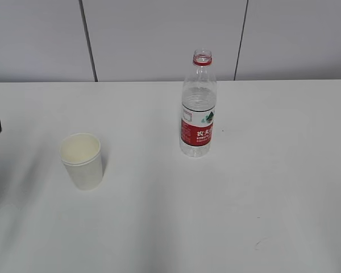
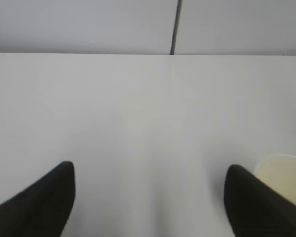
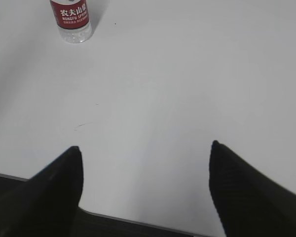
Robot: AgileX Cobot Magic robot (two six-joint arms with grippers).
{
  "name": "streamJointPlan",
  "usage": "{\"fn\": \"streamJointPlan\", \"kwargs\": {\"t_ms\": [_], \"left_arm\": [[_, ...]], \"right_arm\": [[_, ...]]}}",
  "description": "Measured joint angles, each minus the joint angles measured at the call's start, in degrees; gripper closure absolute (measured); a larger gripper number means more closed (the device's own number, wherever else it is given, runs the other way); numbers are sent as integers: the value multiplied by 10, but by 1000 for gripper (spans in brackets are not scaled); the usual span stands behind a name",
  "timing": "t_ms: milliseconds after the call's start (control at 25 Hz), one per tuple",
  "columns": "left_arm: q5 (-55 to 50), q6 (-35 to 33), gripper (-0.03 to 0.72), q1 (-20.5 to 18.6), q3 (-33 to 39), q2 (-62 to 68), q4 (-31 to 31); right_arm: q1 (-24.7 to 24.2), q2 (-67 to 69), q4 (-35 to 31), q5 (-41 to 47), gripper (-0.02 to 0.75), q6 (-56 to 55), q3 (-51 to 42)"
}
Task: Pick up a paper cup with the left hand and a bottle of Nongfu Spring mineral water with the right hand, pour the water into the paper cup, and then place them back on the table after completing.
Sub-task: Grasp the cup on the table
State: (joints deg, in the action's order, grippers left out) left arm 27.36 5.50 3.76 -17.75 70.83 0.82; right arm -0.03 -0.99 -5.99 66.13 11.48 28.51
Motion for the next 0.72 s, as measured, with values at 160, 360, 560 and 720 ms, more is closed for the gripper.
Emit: {"fn": "streamJointPlan", "kwargs": {"t_ms": [160,360,560,720], "left_arm": [[50,0,125,39,34,0,5],[56,0,125,59,43,18,8],[57,0,125,67,44,43,10],[63,0,125,104,44,72,44]], "right_arm": [[0,0,0,0,150,0,0],[0,0,0,0,150,0,0],[0,0,0,0,150,0,0],[0,0,0,0,150,0,0]]}}
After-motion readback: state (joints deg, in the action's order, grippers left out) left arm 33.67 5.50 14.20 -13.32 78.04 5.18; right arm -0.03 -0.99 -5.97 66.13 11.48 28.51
